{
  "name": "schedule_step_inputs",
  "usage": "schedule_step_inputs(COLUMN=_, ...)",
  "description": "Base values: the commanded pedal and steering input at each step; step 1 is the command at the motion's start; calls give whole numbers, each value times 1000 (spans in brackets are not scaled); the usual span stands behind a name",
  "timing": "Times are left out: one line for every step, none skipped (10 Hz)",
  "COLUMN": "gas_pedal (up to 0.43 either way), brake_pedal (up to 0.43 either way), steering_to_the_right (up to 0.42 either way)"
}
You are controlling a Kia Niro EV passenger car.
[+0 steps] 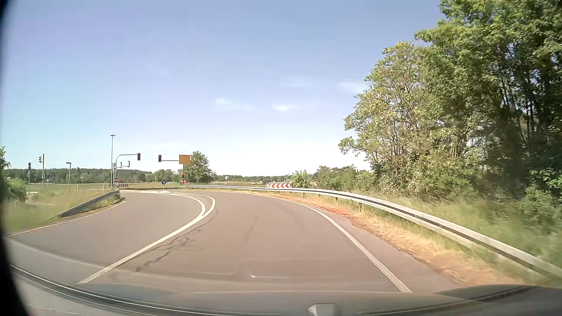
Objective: Follow the waypoints while adhering to traffic rules and regulations
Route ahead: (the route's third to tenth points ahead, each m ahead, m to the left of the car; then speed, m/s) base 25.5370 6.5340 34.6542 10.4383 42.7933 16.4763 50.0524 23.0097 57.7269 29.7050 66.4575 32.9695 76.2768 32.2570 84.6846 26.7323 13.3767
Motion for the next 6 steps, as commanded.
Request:
schedule_step_inputs(gas_pedal=0, brake_pedal=67, steering_to_the_right=-22)
schedule_step_inputs(gas_pedal=0, brake_pedal=73, steering_to_the_right=-30)
schedule_step_inputs(gas_pedal=0, brake_pedal=85, steering_to_the_right=-34)
schedule_step_inputs(gas_pedal=0, brake_pedal=98, steering_to_the_right=-35)
schedule_step_inputs(gas_pedal=0, brake_pedal=122, steering_to_the_right=-36)
schedule_step_inputs(gas_pedal=0, brake_pedal=146, steering_to_the_right=-35)
